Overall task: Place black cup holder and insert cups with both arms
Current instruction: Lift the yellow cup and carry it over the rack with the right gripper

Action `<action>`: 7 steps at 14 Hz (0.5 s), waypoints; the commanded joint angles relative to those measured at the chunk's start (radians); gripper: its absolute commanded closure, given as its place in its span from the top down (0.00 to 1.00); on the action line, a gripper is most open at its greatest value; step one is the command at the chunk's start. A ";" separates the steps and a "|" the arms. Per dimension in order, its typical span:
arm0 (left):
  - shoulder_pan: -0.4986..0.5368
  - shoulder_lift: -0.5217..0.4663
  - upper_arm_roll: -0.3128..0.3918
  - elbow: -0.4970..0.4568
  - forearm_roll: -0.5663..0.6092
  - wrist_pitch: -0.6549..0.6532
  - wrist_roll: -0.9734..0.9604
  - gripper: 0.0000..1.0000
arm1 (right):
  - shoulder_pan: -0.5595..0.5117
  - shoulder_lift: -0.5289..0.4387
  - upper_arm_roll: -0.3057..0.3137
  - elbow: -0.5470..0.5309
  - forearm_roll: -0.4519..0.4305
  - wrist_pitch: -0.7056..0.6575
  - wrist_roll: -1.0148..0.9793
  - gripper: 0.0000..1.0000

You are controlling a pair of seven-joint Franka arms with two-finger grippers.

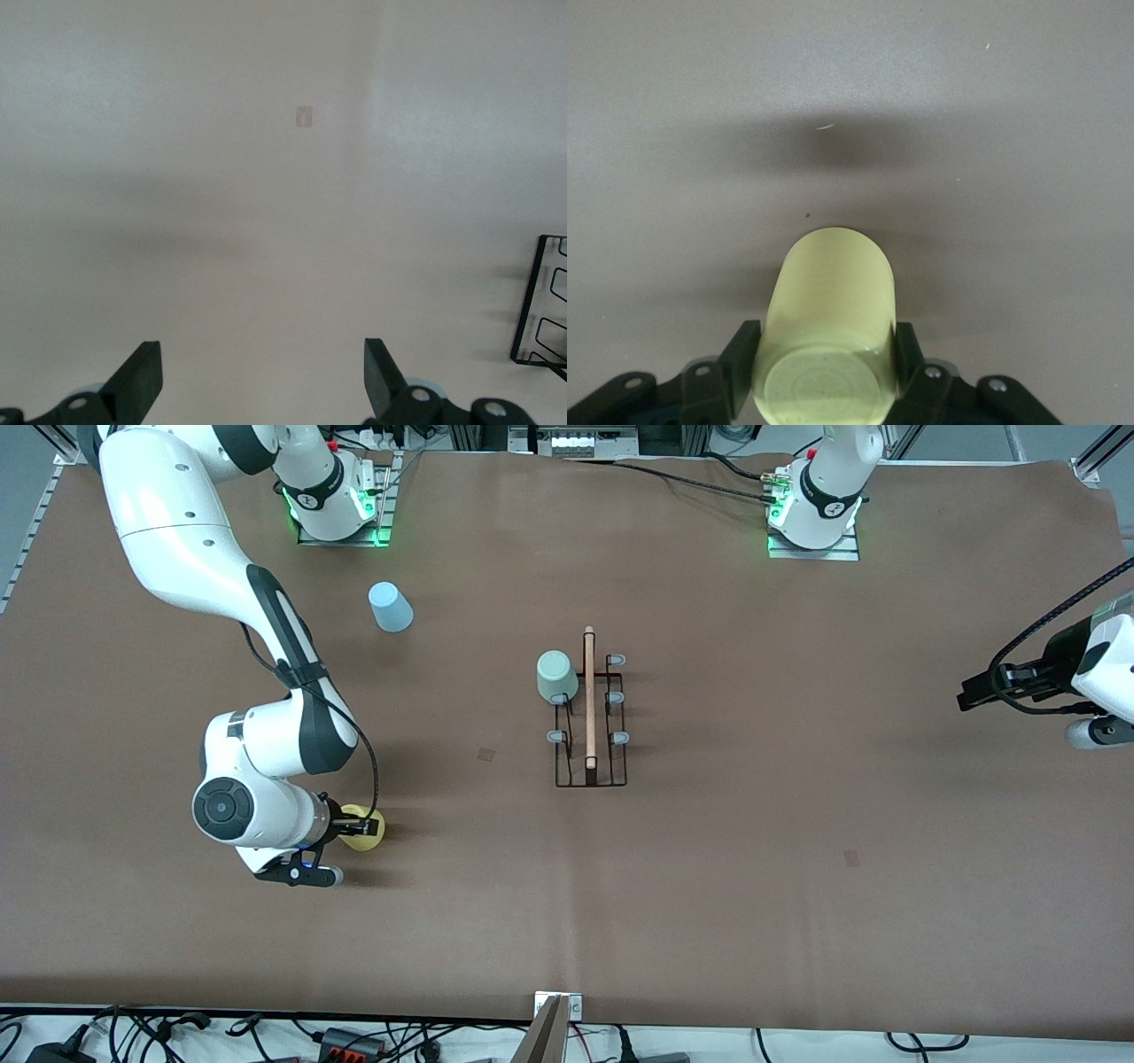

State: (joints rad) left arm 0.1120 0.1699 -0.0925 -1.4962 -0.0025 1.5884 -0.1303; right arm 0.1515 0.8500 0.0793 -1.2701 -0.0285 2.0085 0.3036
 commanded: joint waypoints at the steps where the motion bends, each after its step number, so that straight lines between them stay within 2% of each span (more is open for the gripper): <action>1: 0.014 -0.009 -0.015 -0.009 -0.002 0.005 -0.006 1.00 | 0.043 -0.032 0.007 0.056 -0.002 -0.117 -0.023 0.26; 4: 0.014 -0.007 -0.015 -0.009 -0.002 0.005 -0.006 1.00 | 0.141 -0.054 0.052 0.216 -0.005 -0.284 -0.015 0.26; 7: 0.014 -0.009 -0.015 -0.009 -0.002 0.005 -0.006 1.00 | 0.274 -0.060 0.060 0.265 -0.001 -0.287 0.066 0.26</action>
State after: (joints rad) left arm 0.1124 0.1699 -0.0935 -1.4963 -0.0025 1.5884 -0.1309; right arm 0.3526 0.7782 0.1462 -1.0408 -0.0281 1.7370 0.3206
